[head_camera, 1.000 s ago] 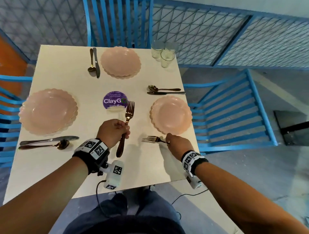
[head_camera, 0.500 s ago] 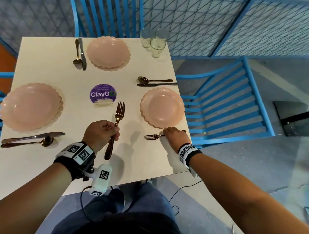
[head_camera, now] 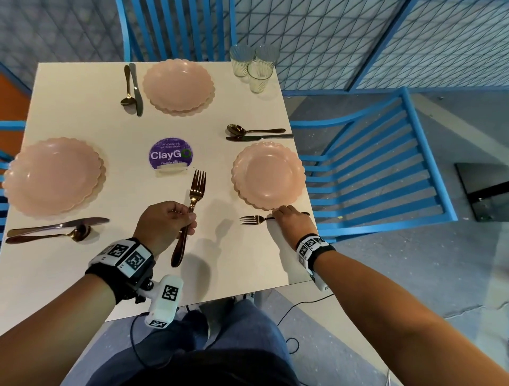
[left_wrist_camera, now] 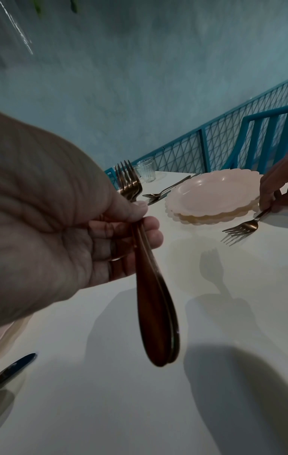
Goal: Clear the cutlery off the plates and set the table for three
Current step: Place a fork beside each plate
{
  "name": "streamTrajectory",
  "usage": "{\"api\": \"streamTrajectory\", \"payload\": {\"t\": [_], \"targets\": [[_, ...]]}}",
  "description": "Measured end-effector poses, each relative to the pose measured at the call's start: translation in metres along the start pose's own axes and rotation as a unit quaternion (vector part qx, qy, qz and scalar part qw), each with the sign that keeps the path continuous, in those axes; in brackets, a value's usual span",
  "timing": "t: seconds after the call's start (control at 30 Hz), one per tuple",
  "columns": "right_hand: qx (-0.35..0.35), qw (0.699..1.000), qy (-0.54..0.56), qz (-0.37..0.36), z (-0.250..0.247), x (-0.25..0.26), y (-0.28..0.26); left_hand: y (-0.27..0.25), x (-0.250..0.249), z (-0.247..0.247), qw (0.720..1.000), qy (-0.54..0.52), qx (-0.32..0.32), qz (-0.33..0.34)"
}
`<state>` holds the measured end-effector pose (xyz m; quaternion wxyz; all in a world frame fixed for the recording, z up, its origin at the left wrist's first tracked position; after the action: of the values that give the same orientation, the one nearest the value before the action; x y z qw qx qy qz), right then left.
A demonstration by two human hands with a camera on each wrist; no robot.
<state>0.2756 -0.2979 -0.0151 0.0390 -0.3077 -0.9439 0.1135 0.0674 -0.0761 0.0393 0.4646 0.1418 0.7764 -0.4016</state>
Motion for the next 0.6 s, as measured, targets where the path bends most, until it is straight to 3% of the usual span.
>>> {"api": "streamTrajectory", "payload": {"t": [0.37,0.5,0.6], "targets": [[-0.028,0.999,0.035,-0.002,0.000,-0.003,0.001,0.000,0.000,-0.001,1.000,-0.008,0.002,-0.002],[-0.094,0.991,0.094,0.006,-0.022,0.004,-0.010,-0.006,-0.005,-0.004,1.000,-0.020,-0.017,0.015],[-0.166,0.972,0.158,-0.042,-0.064,0.046,-0.026,-0.007,-0.009,-0.013,0.999,-0.010,-0.035,0.026]]}}
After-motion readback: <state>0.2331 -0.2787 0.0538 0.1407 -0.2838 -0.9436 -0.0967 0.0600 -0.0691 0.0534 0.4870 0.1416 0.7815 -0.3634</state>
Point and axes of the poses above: each hand's wrist, its own y-axis towards the middle knuckle, its own z-axis out of the palm, x = y × z, the point moved 9 cm from there along y, towards the middle knuckle, and after that the axes turned 3 degrees about z, right-handed, at the moved point
